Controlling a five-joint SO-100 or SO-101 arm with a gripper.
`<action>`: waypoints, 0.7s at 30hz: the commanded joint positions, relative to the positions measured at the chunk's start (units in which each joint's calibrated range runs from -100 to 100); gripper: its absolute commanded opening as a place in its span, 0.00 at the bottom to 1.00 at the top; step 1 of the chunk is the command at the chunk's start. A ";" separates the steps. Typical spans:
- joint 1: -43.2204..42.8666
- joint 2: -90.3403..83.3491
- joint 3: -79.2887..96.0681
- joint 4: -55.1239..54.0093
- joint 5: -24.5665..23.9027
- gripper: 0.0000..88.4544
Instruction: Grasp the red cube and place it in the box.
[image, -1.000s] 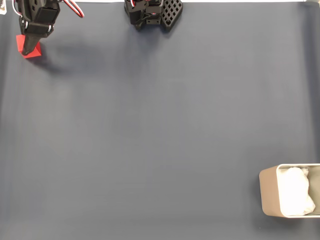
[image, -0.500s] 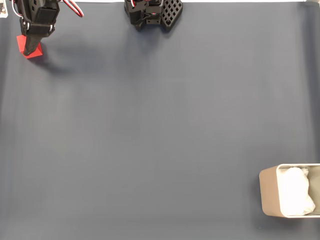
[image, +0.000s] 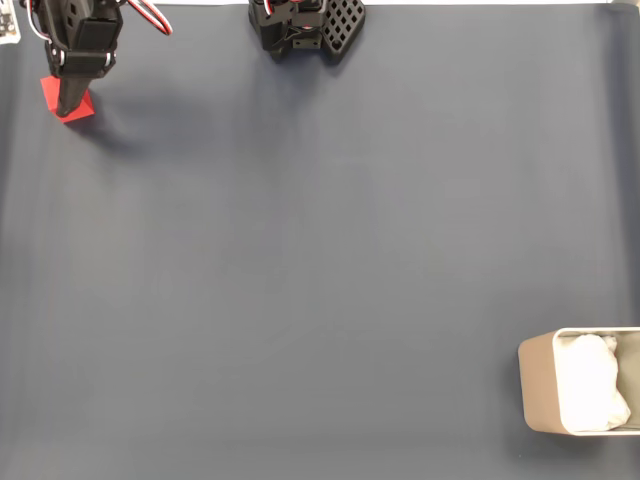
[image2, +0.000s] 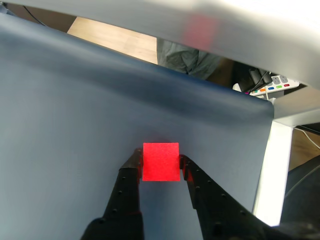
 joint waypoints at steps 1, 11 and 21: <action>-1.63 -4.25 -5.09 4.14 -0.49 0.00; -5.90 -8.32 -13.21 13.98 -1.51 0.00; -13.21 -6.24 -30.09 25.21 -1.90 0.00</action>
